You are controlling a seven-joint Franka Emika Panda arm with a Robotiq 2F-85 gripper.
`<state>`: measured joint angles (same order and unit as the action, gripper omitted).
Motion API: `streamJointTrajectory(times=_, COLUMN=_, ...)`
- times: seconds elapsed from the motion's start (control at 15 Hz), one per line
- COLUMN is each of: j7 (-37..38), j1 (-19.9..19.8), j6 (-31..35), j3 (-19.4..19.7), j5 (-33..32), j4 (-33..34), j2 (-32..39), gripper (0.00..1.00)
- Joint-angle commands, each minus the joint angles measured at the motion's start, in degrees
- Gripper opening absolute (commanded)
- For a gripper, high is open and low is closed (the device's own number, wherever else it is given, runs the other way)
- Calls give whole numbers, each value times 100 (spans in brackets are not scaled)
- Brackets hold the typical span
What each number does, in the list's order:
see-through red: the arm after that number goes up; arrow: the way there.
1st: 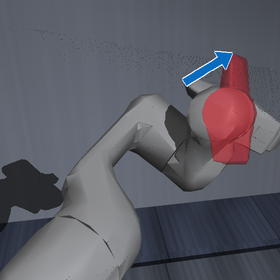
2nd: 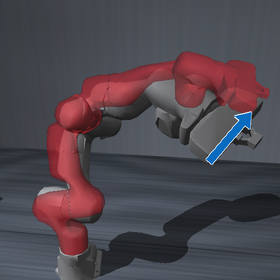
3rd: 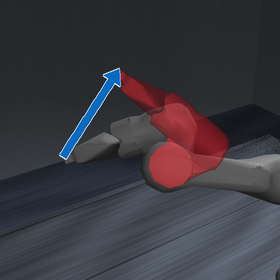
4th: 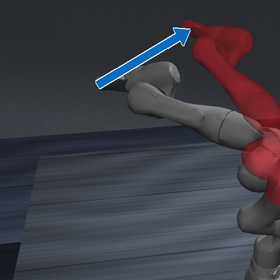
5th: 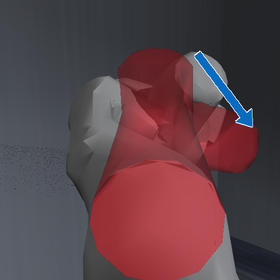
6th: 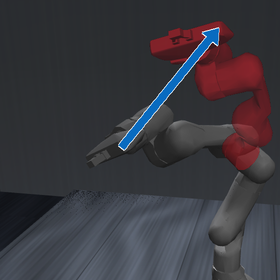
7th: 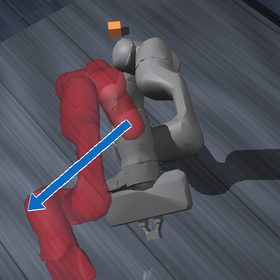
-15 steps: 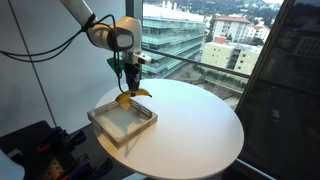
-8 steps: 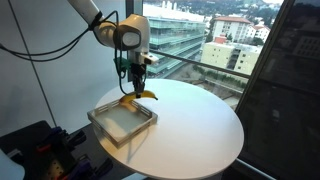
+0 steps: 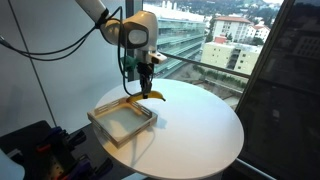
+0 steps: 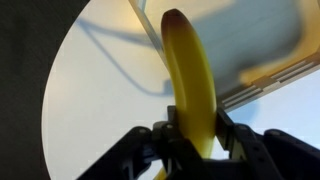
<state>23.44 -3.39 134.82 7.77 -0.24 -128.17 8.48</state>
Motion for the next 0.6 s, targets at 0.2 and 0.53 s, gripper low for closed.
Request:
streamJointTrajectory(times=0.2, j7=83, j1=-136, j6=-163, j3=106, j5=38, j4=312, j2=168, gripper=15)
streamJointTrajectory(times=0.53, j7=99, j1=-226, j6=-167, j3=221, j5=37, j4=491, j2=356, gripper=15)
